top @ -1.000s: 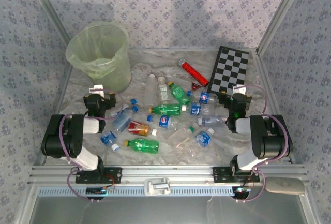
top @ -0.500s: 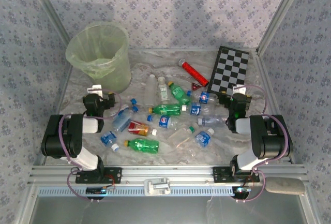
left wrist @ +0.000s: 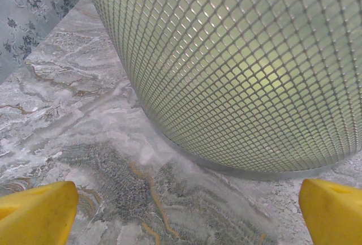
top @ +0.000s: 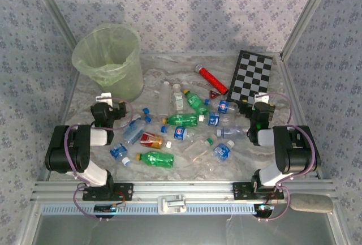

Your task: Put the plastic bottles in the bin

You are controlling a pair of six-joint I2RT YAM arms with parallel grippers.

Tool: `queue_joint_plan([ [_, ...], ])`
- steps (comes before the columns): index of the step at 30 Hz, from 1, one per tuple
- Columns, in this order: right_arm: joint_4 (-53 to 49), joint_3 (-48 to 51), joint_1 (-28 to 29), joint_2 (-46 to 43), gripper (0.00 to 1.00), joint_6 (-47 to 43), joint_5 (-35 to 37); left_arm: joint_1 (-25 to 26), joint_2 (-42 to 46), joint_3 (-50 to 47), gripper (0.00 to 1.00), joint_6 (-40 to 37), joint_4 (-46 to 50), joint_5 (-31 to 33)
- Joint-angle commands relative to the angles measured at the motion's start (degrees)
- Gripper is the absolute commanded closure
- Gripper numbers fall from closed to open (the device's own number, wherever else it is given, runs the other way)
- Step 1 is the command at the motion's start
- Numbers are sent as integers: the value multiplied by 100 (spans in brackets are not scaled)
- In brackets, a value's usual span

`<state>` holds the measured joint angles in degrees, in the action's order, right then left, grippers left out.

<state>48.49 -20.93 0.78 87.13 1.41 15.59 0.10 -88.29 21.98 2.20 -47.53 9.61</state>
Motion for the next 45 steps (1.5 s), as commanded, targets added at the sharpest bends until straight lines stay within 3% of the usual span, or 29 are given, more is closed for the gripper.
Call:
queue_joint_plan([
  [1, 133, -2, -10, 24, 0, -92, -21, -14, 49, 123, 0, 65, 7, -113],
  [6, -250, -103, 92, -329, 0, -250, -64, -5, 331, 284, 0, 75, 468, 19],
  [10, -1454, -548, 253, -867, 0, -232, 297, 41, 862, 427, 0, 70, 1162, 150],
  [14, -2359, -923, 403, -1286, 0, -87, 498, 414, 1408, 422, 0, 31, 1490, 1100],
  [17, -3519, -1392, 500, -1558, 0, 517, 432, 705, 1906, 605, 0, 267, 2199, 1589],
  [24, -6036, -2556, 704, -1658, 0, 1815, -768, 816, 3226, 398, 0, 1828, 3403, 1471],
  [29, -6815, -3194, 1074, -1193, 5, 2204, -1969, 897, 3803, 297, 0, 2696, 3894, 527],
  [36, -7862, -4902, 2317, -91, 8, 1924, -1687, 1584, 3293, 891, 0, 3098, 4193, 93],
  [40, -7887, -5375, 2629, 279, 0, 2096, -1751, 2147, 2580, 1627, 0, 3005, 4639, 35],
  [45, -7848, -5558, 2675, 410, 0, 2355, -1649, 2714, 1580, 2643, 0, 2787, 5333, 32],
])
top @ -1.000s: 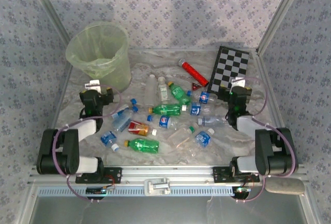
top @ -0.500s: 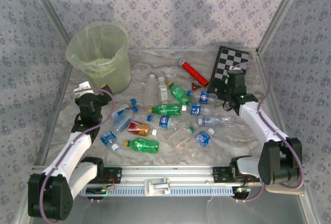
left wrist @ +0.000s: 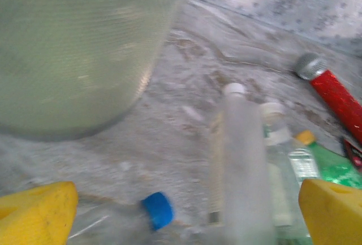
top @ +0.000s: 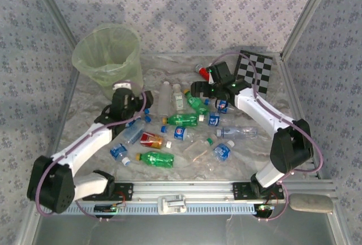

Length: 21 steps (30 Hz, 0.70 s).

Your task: Put the plastic bottles in the bin

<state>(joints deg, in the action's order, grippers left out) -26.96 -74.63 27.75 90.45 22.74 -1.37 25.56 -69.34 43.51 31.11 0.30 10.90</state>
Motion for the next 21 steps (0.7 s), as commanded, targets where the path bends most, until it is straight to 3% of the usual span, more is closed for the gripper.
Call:
queue_joint_plan([
  [1, -311, -184, -39, 65, 0, 222, 71, 229, -517, 695, 0, -142, 714, -98],
  [13, -355, 502, -344, -507, 0, 336, 387, 710, -2829, 2640, 1, -470, 2010, -97],
  [21, -123, 1010, -713, -732, 0, 327, 310, 766, -3659, 3111, 11, -424, 2291, -28],
])
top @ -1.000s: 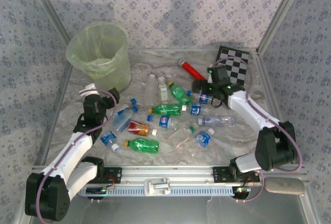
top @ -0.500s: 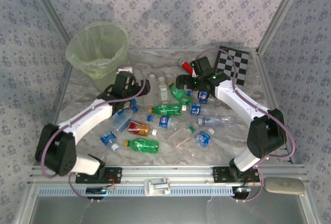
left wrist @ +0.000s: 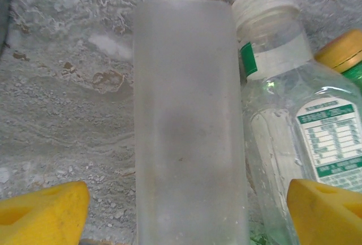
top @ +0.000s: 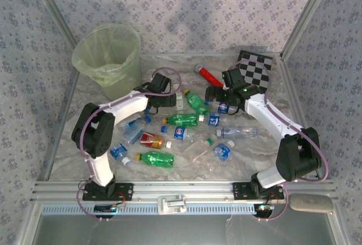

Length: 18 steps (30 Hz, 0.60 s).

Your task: Put the plastic bottles in the bin

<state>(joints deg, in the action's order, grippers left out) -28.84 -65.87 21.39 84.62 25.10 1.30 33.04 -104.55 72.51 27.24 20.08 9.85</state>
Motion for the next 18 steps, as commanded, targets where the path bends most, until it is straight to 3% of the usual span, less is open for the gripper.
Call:
queue_joint_plan([
  [1, 85, 168, -105, -148, 0, 91, 38, 25, -213, 228, 13, -33, 321, 79],
  [10, 98, 230, -241, -178, 0, 74, -9, 26, -725, 411, 23, 9, 230, 12],
  [15, 63, 248, -250, -235, 0, 87, 23, 21, -776, 467, 42, 3, 182, -17],
  [18, 88, 282, -250, -311, 0, 108, 26, 26, -581, 381, 47, -41, 82, 51],
])
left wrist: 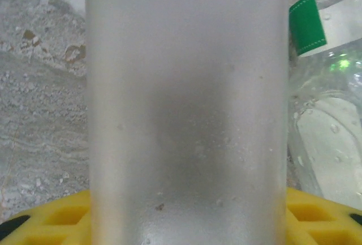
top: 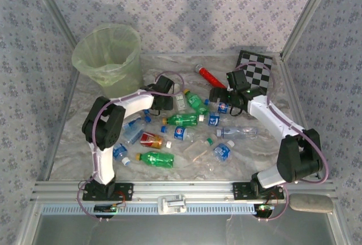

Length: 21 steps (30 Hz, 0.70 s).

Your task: Put the plastic bottles in the bin

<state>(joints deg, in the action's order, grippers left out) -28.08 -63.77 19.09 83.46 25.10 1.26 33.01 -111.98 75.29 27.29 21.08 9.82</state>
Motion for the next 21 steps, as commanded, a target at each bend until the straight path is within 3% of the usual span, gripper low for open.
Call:
queue_joint_plan([
  [1, 49, 96, -17, -225, 0, 126, 22, 28, 257, 74, 47, -64, -59, 93],
  [12, 626, 330, -14, -395, 0, 291, -244, 22, 1891, 208, 48, -743, -196, 276],
  [21, 961, 435, -20, -488, 0, 281, -302, -411, 2787, 1367, 47, -1661, 23, 269],
])
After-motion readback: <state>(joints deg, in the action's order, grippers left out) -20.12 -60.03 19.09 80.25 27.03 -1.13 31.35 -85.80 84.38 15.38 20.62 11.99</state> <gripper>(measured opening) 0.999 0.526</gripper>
